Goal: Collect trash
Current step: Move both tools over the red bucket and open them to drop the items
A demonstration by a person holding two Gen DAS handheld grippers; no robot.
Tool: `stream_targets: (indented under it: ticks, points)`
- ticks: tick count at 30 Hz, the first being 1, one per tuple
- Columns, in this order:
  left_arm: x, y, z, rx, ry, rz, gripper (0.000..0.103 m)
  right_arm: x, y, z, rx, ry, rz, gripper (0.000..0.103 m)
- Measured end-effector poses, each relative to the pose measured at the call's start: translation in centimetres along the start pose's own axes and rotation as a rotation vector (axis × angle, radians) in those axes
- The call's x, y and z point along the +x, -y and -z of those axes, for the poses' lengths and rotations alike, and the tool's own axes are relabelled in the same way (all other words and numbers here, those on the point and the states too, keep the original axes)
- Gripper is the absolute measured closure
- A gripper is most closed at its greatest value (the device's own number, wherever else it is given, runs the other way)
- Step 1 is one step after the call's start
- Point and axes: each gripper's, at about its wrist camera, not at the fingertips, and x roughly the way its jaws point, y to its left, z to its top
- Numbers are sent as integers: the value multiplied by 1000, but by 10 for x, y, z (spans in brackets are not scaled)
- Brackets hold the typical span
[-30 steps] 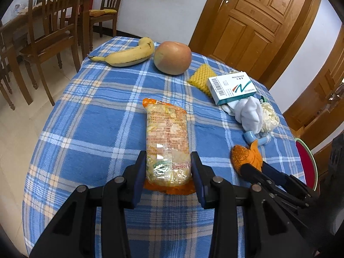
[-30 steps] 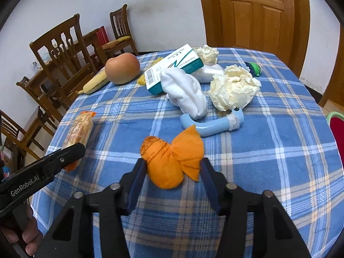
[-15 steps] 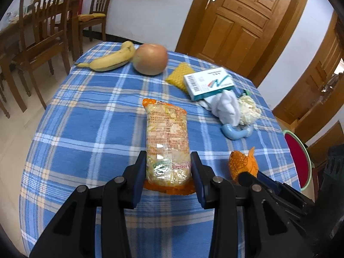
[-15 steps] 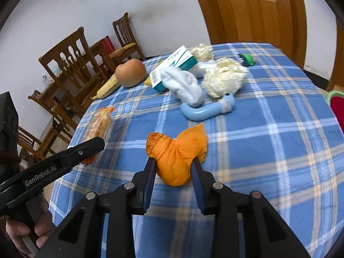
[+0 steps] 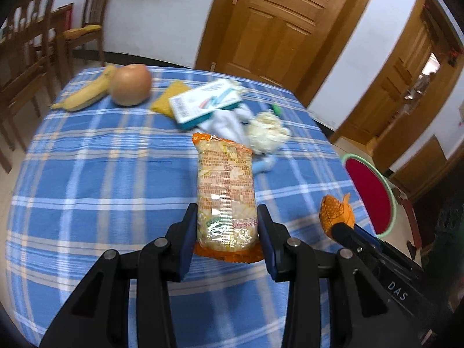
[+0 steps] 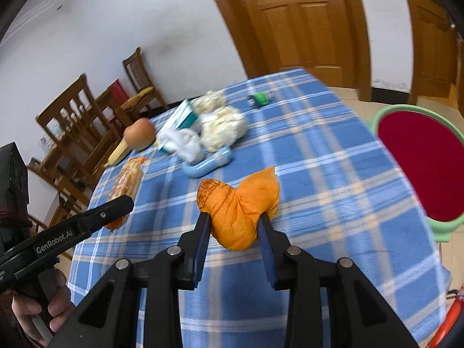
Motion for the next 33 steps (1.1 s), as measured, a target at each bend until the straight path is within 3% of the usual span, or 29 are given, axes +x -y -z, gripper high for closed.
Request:
stream_targets:
  ticks: [17,33]
  points:
    - [39,122,-18,214,-61,158,63,-70,94,-16,157,196,166,67]
    - [93,205,-24,348,-139,228,63,-82,171,-15,322,235,274,65]
